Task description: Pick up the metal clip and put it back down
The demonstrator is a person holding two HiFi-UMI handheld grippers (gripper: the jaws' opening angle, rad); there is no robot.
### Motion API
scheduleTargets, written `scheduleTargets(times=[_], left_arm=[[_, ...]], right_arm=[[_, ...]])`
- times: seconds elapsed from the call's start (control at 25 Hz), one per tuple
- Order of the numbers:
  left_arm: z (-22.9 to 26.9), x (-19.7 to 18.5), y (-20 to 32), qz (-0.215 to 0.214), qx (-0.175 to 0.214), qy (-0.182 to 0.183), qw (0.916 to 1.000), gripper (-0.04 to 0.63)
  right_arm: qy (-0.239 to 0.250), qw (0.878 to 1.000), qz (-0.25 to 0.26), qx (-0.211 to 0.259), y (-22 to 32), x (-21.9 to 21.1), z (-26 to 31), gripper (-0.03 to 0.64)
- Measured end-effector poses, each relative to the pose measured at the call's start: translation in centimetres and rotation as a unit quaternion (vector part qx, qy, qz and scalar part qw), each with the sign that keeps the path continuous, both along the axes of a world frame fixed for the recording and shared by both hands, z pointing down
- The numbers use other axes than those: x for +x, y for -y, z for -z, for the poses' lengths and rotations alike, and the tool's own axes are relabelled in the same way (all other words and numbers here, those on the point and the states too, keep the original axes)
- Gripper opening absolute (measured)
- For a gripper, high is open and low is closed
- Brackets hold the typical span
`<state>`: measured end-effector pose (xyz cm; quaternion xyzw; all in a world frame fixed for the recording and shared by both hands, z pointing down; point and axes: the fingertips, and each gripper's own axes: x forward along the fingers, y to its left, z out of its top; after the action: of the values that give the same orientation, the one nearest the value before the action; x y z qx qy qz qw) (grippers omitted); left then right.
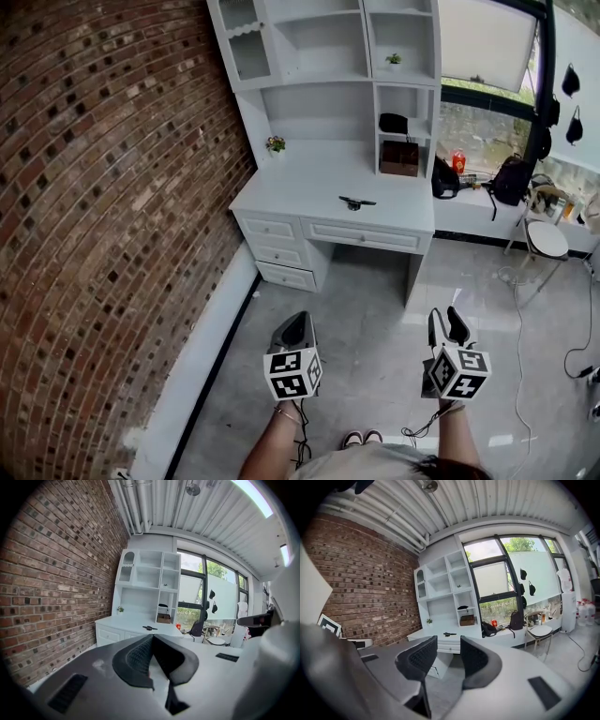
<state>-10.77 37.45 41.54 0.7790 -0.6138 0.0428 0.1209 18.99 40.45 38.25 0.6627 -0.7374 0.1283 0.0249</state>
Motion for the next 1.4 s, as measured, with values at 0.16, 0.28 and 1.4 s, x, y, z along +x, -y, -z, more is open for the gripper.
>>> scheduleTargets(times=[0.16, 0.28, 1.4], left_arm=[[-0.4, -1.0, 0.8, 0.002, -0.002, -0.003, 1.0, 0.002], [-1.2, -2.3, 1.6, 0.018, -0.012, -0.019, 0.9996, 0.002], [-1.9, 2.6, 24.1, 0.066, -0.021, -0.031, 0.9971, 0.002]], right_arm=[[-0.001, 1.0, -0.008, -0.007, 0.1, 0.2, -0.3, 0.15], [0.0, 1.0, -0.011, -0.014, 0.3, 0.4, -0.8, 0.141], [-0.009, 0.998, 0.039, -0.038, 25.9, 6.3, -2.1, 0.149]])
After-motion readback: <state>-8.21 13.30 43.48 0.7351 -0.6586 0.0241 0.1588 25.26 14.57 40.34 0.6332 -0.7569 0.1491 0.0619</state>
